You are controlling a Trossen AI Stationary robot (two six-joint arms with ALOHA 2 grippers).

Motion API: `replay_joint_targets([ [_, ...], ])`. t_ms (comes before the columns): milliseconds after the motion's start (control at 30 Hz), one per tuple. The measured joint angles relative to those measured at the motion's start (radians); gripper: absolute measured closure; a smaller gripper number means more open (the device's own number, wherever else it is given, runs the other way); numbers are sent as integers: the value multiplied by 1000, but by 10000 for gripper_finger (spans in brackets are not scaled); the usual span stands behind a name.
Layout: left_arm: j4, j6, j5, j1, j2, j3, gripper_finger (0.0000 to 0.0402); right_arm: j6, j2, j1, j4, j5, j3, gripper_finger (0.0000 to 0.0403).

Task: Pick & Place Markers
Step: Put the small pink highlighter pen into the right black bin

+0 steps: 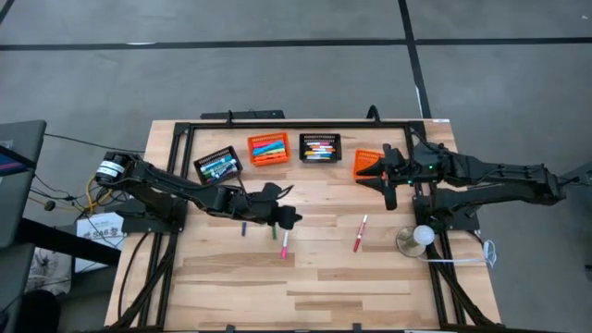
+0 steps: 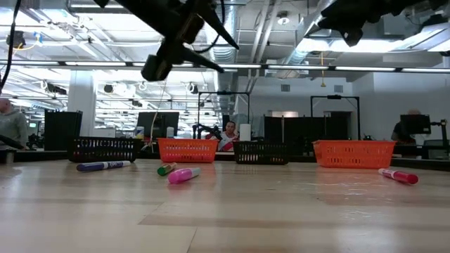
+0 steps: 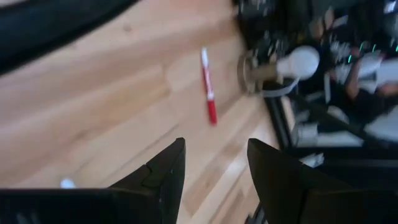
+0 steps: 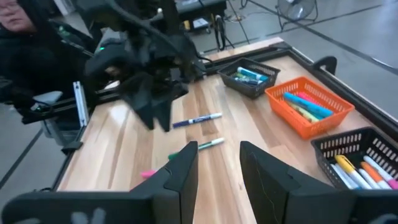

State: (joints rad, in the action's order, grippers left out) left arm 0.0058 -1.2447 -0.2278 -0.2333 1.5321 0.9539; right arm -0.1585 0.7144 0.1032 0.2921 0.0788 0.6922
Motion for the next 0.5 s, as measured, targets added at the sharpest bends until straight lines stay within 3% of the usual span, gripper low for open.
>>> replay_joint_targets([
  [167, -9, -54, -116, -1, -11, 0, 230, 1, -31, -24, 14, 0, 0, 295],
  [500, -36, -10, -134, -10, 81, 118, 230, 10, -57, -24, 52, -1, 1, 295],
])
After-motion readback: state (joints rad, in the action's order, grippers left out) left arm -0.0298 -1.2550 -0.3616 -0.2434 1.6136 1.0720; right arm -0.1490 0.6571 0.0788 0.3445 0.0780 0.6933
